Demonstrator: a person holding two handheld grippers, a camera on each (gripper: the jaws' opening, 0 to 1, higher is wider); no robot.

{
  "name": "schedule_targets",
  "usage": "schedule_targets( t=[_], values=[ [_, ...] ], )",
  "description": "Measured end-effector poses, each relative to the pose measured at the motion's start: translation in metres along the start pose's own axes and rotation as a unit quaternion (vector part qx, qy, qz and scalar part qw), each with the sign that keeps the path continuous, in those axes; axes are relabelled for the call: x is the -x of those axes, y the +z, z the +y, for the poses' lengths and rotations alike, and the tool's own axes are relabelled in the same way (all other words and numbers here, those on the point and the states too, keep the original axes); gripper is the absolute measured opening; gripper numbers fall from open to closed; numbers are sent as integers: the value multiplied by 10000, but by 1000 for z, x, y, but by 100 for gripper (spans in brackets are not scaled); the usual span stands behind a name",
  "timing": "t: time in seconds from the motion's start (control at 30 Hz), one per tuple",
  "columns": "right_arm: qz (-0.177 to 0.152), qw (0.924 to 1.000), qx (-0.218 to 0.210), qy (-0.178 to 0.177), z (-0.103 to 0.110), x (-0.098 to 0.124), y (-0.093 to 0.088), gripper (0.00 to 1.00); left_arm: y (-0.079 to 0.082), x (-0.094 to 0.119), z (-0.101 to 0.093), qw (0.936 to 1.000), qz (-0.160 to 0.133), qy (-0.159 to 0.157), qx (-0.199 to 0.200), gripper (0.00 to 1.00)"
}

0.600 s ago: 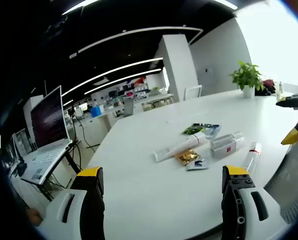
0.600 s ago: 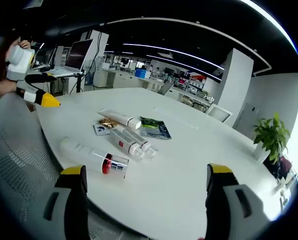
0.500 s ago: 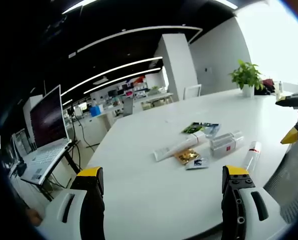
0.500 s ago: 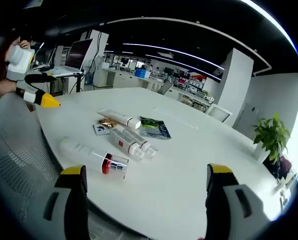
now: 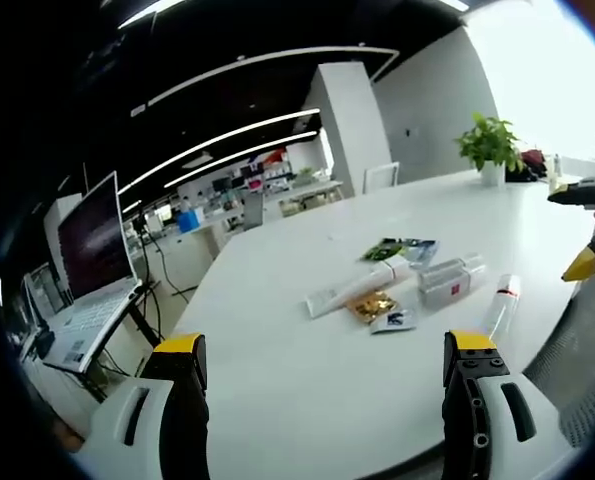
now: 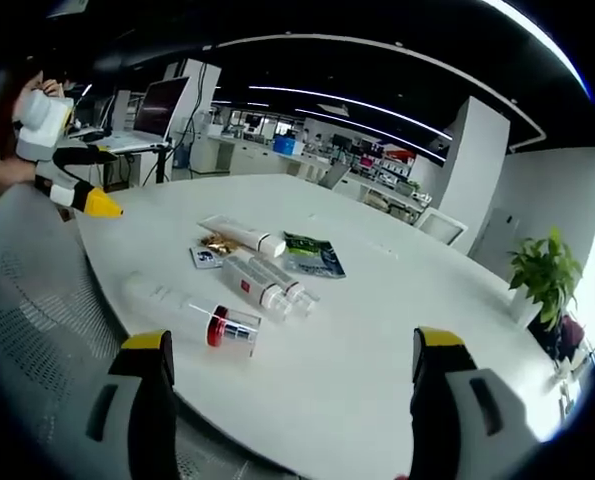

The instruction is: Arrange the skincare products in the storage area until every visible bottle or jar stands upright without overlapping.

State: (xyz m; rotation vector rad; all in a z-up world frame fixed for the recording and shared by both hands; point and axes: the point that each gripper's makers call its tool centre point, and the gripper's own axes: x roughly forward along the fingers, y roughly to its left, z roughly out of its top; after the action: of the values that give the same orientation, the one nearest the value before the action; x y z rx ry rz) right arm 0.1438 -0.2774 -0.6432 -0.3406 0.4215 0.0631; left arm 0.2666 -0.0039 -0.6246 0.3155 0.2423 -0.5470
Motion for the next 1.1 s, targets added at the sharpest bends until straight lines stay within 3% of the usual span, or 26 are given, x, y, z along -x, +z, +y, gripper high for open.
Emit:
schedule_targets(
  t=[1.1],
  values=[
    [-6, 10000, 32, -72, -3, -1, -1, 100, 0, -1, 1, 10000, -21, 24, -54, 96]
  ],
)
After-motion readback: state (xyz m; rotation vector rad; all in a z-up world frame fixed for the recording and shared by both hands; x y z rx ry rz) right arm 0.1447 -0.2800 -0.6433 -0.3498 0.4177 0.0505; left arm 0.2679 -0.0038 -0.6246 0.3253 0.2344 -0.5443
